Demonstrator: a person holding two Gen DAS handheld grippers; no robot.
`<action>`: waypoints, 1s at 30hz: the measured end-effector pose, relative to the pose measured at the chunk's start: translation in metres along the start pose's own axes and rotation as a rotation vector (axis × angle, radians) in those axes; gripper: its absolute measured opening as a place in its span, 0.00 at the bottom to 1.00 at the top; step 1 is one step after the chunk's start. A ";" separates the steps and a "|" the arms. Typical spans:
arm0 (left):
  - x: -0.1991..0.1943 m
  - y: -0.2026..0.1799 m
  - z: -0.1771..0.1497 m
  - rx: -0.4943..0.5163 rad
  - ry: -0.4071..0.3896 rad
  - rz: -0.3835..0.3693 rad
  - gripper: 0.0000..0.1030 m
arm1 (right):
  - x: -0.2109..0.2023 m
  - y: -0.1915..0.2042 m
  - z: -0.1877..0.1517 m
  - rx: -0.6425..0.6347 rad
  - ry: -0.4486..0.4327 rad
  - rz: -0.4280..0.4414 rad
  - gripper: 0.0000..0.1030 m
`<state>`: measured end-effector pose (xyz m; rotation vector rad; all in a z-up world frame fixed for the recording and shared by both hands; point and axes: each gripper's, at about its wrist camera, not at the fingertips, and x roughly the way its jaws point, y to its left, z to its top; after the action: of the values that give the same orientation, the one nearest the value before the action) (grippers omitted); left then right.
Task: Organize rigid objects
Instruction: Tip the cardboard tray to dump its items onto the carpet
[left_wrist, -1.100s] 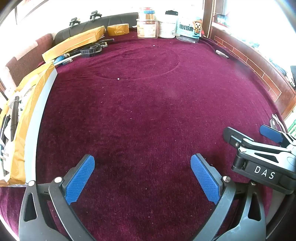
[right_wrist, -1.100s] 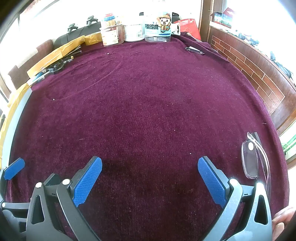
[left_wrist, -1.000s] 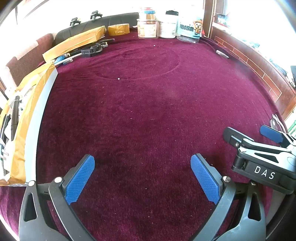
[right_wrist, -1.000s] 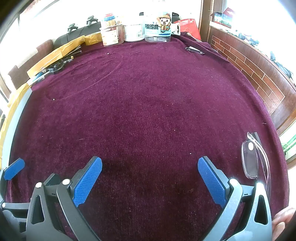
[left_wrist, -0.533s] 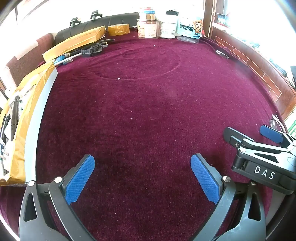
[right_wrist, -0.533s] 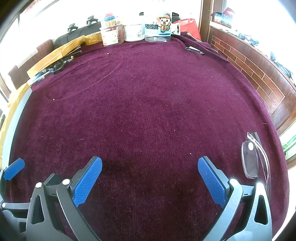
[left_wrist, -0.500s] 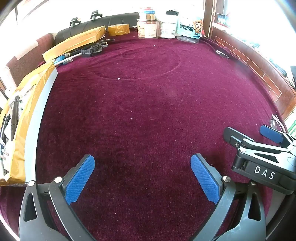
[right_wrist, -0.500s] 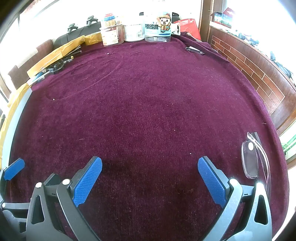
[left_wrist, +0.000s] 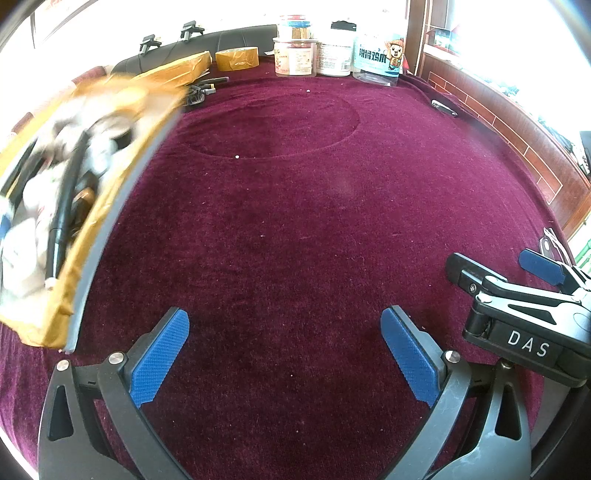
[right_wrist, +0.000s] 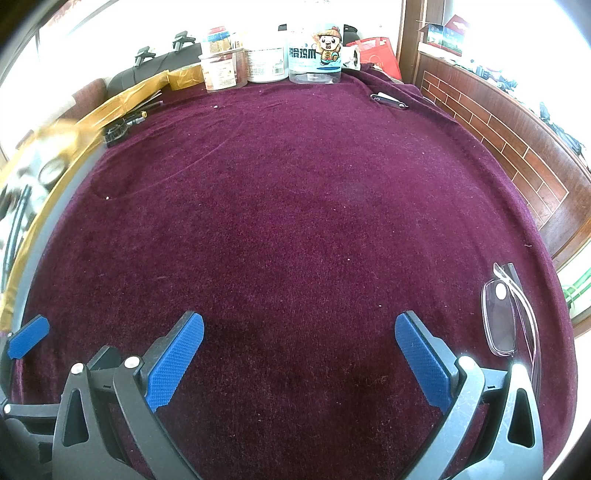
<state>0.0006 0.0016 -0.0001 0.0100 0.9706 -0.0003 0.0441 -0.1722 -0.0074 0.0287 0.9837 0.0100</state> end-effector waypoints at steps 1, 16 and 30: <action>0.000 0.001 0.000 0.000 0.000 0.000 1.00 | 0.000 0.000 0.000 0.000 0.000 0.000 0.99; 0.000 0.000 0.000 0.000 0.000 0.000 1.00 | 0.000 0.001 0.001 0.000 0.000 0.000 0.99; 0.000 0.002 -0.002 0.001 0.000 0.000 1.00 | 0.001 -0.002 0.001 0.000 0.001 0.000 0.99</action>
<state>-0.0012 0.0032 -0.0013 0.0110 0.9705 -0.0010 0.0456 -0.1740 -0.0071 0.0284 0.9844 0.0098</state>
